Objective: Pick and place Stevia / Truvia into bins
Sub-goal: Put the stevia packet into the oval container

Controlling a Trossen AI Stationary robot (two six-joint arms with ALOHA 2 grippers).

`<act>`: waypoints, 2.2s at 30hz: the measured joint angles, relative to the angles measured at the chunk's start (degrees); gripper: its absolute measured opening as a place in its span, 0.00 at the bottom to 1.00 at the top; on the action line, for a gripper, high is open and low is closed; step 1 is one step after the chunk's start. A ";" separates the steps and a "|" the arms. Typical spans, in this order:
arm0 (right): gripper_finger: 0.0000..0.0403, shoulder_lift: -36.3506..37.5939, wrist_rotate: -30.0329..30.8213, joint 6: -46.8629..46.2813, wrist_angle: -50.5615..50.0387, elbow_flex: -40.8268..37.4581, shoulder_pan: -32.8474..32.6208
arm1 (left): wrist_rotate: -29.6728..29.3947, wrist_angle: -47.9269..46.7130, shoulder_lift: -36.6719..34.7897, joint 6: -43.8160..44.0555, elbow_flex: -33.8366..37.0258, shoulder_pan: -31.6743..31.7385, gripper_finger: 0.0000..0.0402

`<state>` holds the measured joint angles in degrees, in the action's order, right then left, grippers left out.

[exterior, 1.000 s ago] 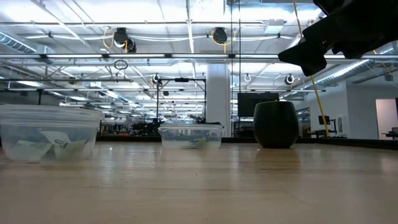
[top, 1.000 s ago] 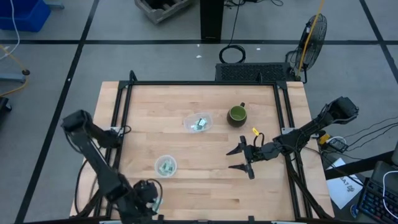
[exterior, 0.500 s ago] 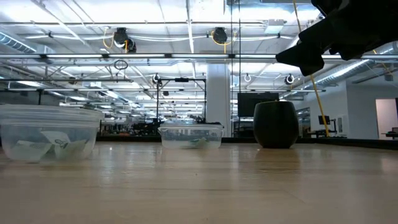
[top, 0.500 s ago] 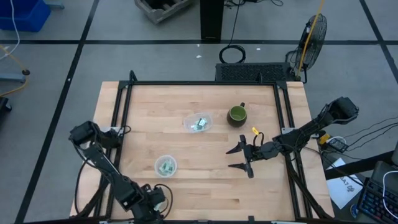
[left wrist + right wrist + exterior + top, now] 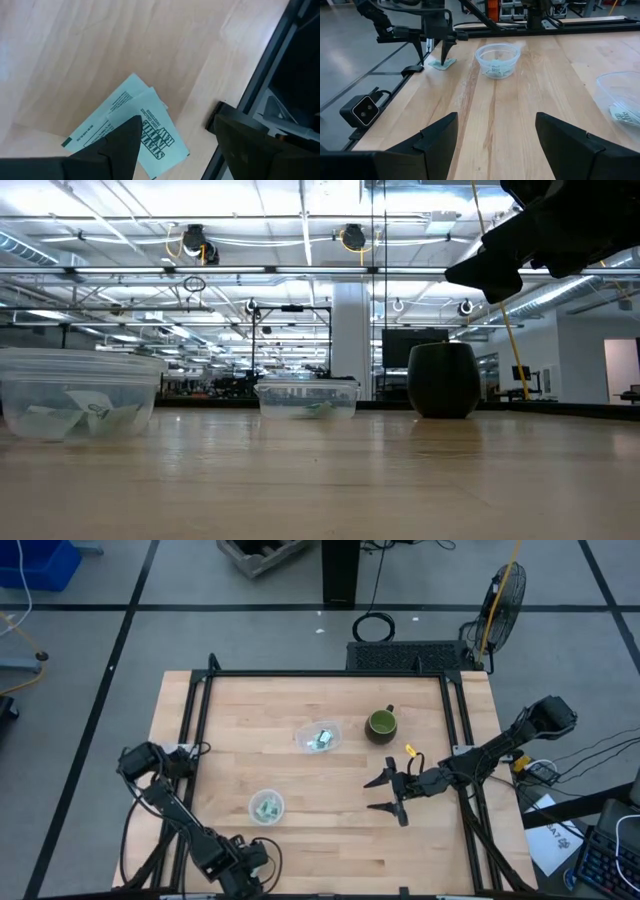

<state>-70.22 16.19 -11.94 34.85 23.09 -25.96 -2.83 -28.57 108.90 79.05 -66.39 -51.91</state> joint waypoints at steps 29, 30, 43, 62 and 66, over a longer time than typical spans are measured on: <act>0.64 0.02 -1.51 -1.09 6.50 -3.98 -0.02 | -10.69 -14.16 0.43 -6.89 0.28 1.90 0.64; 0.64 0.02 -1.51 -1.09 6.85 -3.98 -0.02 | -10.69 -14.12 0.43 -6.77 0.28 1.84 0.64; 0.64 0.02 -1.53 -0.92 6.85 -3.98 -0.04 | -9.77 -13.93 0.65 -6.09 0.28 1.58 0.40; 0.64 0.02 -1.44 -0.90 6.96 -3.98 -1.29 | -8.39 -12.95 -6.50 -8.67 0.60 3.62 0.06; 0.64 0.02 -1.43 -0.88 6.95 -3.98 -1.27 | -13.25 -11.64 -11.89 -11.53 0.52 4.58 0.02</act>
<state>-70.19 14.75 -12.82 41.80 19.11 -27.22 -16.08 -40.21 97.02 67.52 -65.87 -47.32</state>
